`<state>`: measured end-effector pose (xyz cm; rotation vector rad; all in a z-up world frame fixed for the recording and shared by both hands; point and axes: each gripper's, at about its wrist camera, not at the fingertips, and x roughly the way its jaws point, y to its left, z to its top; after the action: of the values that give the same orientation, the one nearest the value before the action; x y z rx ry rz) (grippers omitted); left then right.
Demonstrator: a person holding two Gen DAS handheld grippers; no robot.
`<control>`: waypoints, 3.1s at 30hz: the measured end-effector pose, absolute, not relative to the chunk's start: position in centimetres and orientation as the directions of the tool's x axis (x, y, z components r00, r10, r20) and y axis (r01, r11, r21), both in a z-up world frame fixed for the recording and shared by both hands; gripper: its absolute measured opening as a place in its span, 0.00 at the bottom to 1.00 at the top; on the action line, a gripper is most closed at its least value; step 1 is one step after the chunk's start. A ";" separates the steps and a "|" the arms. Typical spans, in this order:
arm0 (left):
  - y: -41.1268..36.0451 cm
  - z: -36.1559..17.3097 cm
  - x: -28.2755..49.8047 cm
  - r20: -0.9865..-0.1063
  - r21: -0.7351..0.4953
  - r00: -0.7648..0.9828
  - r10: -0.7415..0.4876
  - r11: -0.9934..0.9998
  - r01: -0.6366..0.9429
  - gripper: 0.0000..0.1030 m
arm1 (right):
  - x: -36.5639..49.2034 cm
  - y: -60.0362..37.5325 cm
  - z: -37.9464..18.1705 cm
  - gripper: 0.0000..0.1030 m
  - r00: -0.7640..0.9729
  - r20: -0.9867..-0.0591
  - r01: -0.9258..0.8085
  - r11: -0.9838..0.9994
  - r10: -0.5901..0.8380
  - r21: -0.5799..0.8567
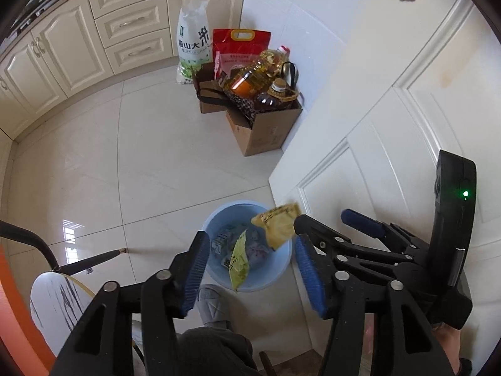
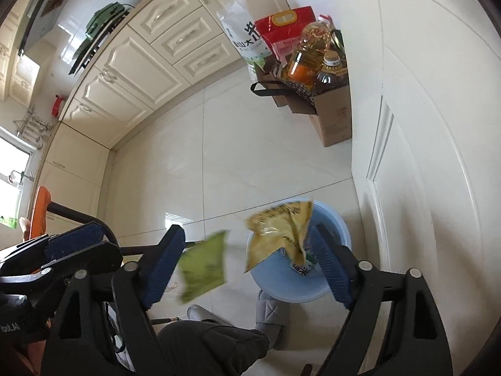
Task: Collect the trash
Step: 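Carry the green bag and gold-yellow packet with both tools to the blue bin, then move both open tools back over the table, then grasp the small white tray with the right tool while the left tool grasps the checkered sauce packet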
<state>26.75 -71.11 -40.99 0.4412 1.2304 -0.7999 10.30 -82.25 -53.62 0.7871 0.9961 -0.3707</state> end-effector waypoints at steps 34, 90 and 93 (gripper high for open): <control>-35.8 -22.6 7.5 -0.650 -0.103 0.627 -0.430 0.867 0.488 0.97 | 10.1 -64.5 -28.3 1.00 0.746 -0.660 0.374 0.878 -0.093 0.299; -11.5 -22.1 -1.1 -0.705 -0.072 0.704 0.085 0.979 -0.191 0.99 | 25.5 -27.9 -35.8 1.00 0.538 -0.806 -0.279 0.955 0.245 0.104; -11.3 -22.8 1.5 -0.730 -0.067 0.677 0.091 0.977 -0.204 0.99 | 26.9 -26.6 -38.6 1.00 0.494 -0.830 -0.293 0.948 0.259 0.122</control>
<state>1.51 -11.33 -22.84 -0.1474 0.8106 0.1666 26.89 -26.61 -38.63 -0.0373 0.9992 0.3350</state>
